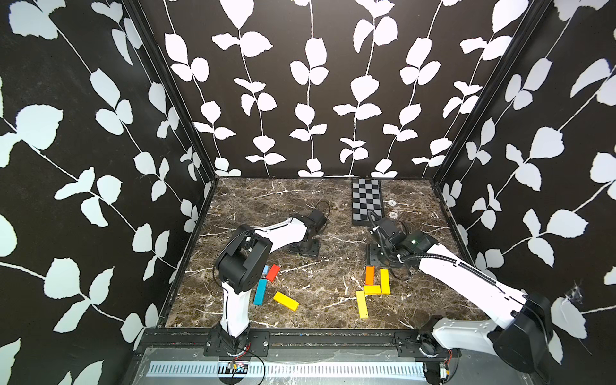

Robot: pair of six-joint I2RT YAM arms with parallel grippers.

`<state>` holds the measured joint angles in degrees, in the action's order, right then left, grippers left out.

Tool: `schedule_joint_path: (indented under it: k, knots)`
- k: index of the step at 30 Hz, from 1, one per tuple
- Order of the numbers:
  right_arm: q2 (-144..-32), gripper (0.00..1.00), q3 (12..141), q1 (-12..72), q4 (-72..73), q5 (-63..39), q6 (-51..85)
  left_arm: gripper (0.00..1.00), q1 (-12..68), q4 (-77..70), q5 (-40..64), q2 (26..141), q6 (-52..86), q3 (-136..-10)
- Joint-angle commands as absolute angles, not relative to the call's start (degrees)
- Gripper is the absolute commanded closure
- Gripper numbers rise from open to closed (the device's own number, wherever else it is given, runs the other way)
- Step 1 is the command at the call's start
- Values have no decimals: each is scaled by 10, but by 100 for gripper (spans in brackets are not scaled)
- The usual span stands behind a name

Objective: Assemble the letter h with building blocks
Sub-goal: Assemble the building block at the center of the board.

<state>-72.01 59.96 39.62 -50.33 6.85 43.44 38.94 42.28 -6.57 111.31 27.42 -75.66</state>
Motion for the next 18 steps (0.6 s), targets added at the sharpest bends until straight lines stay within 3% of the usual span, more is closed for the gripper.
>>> schedule_joint_path:
  k: [1,8,18]
  knots:
    - [-711,33,598,397,-513,79,445,18,390,440,-82,1101,269,-755]
    - [-711,33,600,397,-513,80,445,15,389,439,-96,1088,256,-754]
    - [-711,32,604,397,-519,82,444,20,390,451,-79,1103,252,-778]
